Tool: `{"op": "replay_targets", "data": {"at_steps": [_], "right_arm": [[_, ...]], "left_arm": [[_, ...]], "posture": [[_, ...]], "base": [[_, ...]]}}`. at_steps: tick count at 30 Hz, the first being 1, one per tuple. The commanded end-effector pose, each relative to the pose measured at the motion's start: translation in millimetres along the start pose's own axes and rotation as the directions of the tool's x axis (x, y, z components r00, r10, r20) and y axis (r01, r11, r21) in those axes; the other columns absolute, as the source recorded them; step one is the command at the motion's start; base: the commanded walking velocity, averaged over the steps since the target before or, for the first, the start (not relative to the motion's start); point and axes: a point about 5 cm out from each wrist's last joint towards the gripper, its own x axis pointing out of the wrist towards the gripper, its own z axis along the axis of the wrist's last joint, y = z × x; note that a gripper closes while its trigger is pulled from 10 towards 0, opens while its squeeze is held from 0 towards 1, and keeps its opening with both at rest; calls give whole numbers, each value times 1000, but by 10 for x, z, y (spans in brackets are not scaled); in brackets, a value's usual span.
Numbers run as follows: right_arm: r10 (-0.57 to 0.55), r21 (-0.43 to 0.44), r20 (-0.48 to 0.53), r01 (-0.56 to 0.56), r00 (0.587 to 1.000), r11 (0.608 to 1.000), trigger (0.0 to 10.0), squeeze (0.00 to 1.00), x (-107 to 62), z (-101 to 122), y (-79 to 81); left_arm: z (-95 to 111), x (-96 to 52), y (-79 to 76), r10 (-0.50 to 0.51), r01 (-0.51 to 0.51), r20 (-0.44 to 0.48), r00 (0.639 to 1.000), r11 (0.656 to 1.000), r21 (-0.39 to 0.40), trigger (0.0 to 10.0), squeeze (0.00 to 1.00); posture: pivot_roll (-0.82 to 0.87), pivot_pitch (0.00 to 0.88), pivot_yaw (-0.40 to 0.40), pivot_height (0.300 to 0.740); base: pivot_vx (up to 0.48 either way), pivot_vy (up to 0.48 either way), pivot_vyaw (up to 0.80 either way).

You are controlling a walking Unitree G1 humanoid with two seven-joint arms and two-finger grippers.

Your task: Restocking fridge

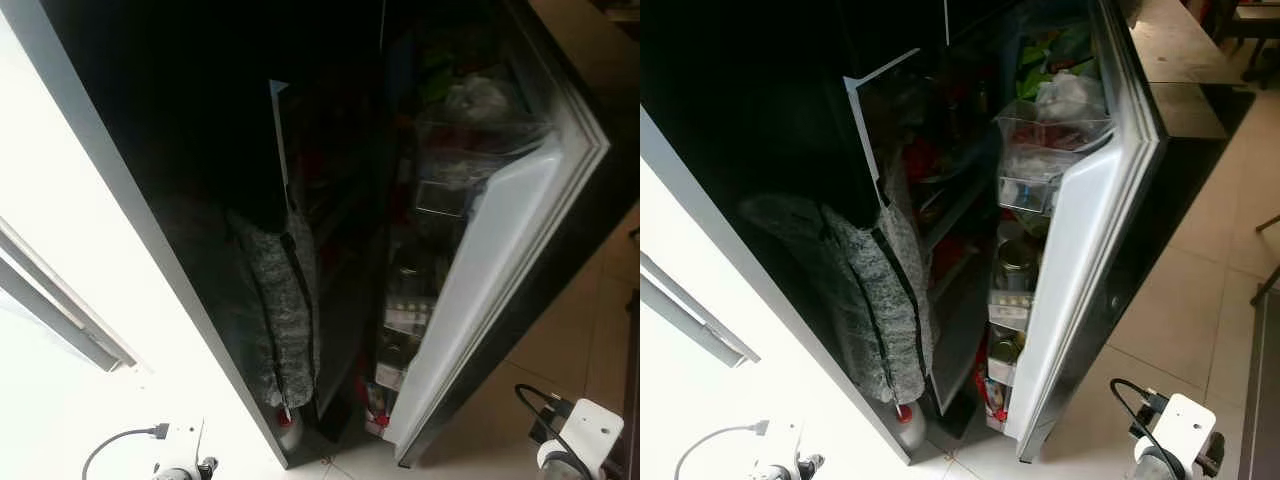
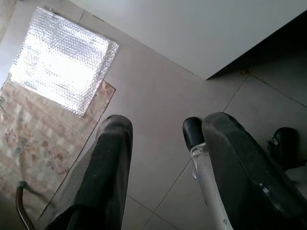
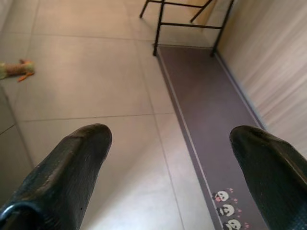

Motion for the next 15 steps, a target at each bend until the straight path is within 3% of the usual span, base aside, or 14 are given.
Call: {"op": "replay_targets", "data": {"at_steps": [1, 7, 9, 11, 15], "right_arm": [[-24, 7, 4, 24, 1000, 1000, 10000, 0, -2, 0, -24], [-95, 1, 25, 95, 995, 995, 10000, 0, 11, 16, -117], [-138, 65, 38, 135, 990, 989, 10000, 0, 46, 74, -170], [-95, 177, 36, 87, 995, 980, 10000, 0, 84, 146, -126], [-31, 293, 102, 0, 994, 956, 10000, 0, 144, 349, -21]], "left_arm": [[-49, -8, 34, 7, -7, -20, 1000, 1000, -6, 10000, 0], [-48, -7, 33, 5, -5, -20, 1000, 1000, 0, 10000, 0], [-45, -7, 33, 4, -4, -19, 1000, 1000, 3, 10000, 0], [-43, -7, 33, 3, -3, -19, 1000, 1000, 4, 10000, 0], [-39, -6, 35, 1, -1, -18, 1000, 1000, 8, 10000, 0]], "posture": [[-230, 29, 48, 740], [-228, 28, 48, 740], [-229, 28, 49, 740], [-229, 28, 49, 740], [-232, 28, 51, 740]], "base": [[0, 0, 0], [0, 0, 0], [0, 0, 0], [0, 0, 0], [0, 0, 0]]}}
